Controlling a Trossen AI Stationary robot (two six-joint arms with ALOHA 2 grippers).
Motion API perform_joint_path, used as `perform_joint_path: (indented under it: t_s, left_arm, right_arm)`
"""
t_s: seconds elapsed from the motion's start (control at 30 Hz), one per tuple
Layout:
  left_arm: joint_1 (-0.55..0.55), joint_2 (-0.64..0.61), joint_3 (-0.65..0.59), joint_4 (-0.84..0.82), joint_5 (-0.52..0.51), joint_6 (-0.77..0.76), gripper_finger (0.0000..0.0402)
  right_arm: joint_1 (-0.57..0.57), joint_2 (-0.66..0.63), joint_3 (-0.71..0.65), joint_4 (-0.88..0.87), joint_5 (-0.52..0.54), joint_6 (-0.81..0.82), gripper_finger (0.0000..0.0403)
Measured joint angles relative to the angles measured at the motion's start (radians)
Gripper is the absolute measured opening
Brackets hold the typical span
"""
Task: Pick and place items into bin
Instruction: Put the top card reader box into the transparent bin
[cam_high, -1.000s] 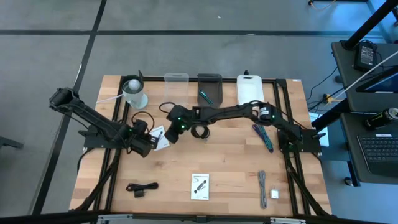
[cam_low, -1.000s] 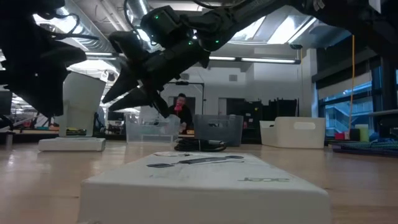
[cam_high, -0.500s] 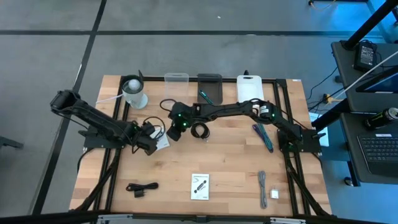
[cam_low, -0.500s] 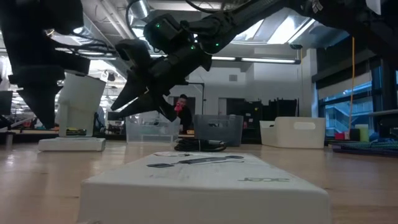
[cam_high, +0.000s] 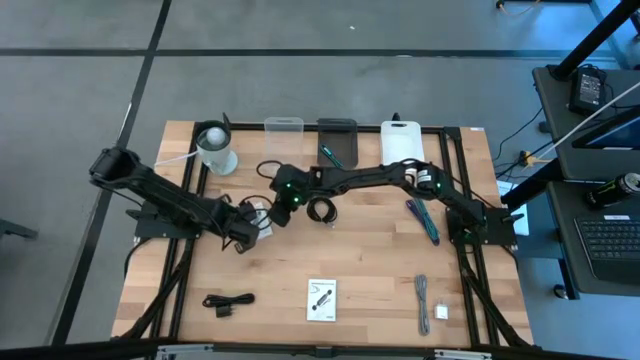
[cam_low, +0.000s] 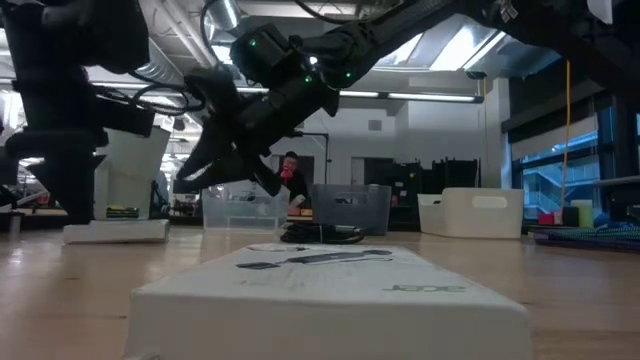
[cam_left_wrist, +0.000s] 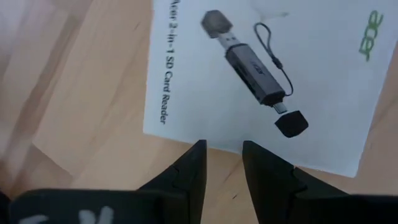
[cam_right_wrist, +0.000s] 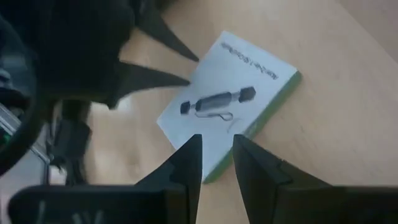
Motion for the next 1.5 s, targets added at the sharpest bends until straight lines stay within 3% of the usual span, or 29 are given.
perform_joint_path:
  t_s: [0.2,0.33,0.57,0.9,1.27,1.5]
  left_arm:
    - [-0.02,0.016,-0.005,-0.003,-0.006,0.089,0.0102]
    - [-0.033,0.022,-0.007,0.002,0.001,0.1,0.0102]
    - [-0.033,0.023,-0.007,-0.001,-0.004,0.075,0.0102]
    - [-0.031,0.006,-0.006,-0.002,-0.025,-0.007,0.0102]
    - [-0.031,-0.148,-0.006,-0.009,-0.074,-0.03,0.0102]
    - [-0.03,-0.16,-0.014,0.063,-0.096,-0.027,0.0102]
  right_arm:
    - [0.009,0.012,-0.006,-0.001,0.0,-0.236,0.0095]
    - [0.011,0.019,-0.006,0.027,-0.004,-0.174,0.0106]
    - [0.01,0.02,-0.006,0.119,-0.037,-0.002,0.0163]
    - [0.005,0.02,-0.006,0.041,0.041,-0.087,0.0231]
    - [0.005,0.02,-0.006,0.035,0.041,-0.102,0.0225]
    - [0.0,0.02,-0.007,0.035,0.042,-0.077,0.0227]
